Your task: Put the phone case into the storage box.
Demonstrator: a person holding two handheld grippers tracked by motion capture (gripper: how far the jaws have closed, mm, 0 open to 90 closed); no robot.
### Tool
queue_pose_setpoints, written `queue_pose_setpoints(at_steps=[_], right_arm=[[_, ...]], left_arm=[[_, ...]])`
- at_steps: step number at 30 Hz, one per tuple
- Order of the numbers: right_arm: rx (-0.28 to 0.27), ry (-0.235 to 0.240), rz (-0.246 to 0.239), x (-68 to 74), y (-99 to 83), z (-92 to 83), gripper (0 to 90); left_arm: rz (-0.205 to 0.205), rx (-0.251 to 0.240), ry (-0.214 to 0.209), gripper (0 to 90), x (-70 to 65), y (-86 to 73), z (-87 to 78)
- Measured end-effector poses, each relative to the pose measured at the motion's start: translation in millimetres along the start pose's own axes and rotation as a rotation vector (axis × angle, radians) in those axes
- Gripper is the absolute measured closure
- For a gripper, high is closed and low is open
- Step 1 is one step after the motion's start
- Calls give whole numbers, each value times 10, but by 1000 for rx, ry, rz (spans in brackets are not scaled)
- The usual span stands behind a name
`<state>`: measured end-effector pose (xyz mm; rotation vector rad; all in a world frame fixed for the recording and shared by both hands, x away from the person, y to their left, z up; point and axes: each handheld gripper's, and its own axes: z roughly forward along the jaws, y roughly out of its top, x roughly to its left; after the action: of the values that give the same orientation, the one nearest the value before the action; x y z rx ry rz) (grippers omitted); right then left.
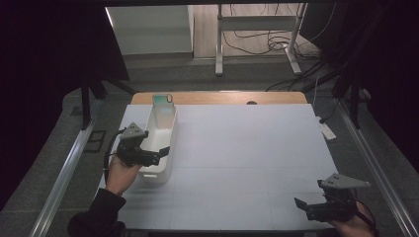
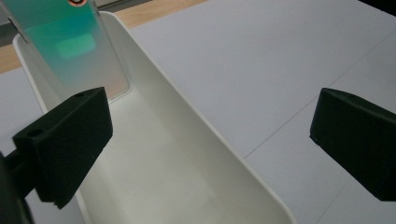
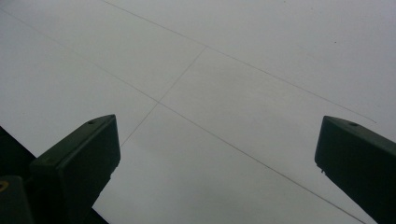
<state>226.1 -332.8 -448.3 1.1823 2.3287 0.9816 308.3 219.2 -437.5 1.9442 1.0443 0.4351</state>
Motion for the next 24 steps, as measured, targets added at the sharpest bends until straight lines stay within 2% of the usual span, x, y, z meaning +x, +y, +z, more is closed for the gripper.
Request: queue_pose_setpoints(at_steps=[24], right_arm=[[2,1,-4,4,0,2,0]], left_arm=[[-20,-28,-14,1,-151,-204,-250]])
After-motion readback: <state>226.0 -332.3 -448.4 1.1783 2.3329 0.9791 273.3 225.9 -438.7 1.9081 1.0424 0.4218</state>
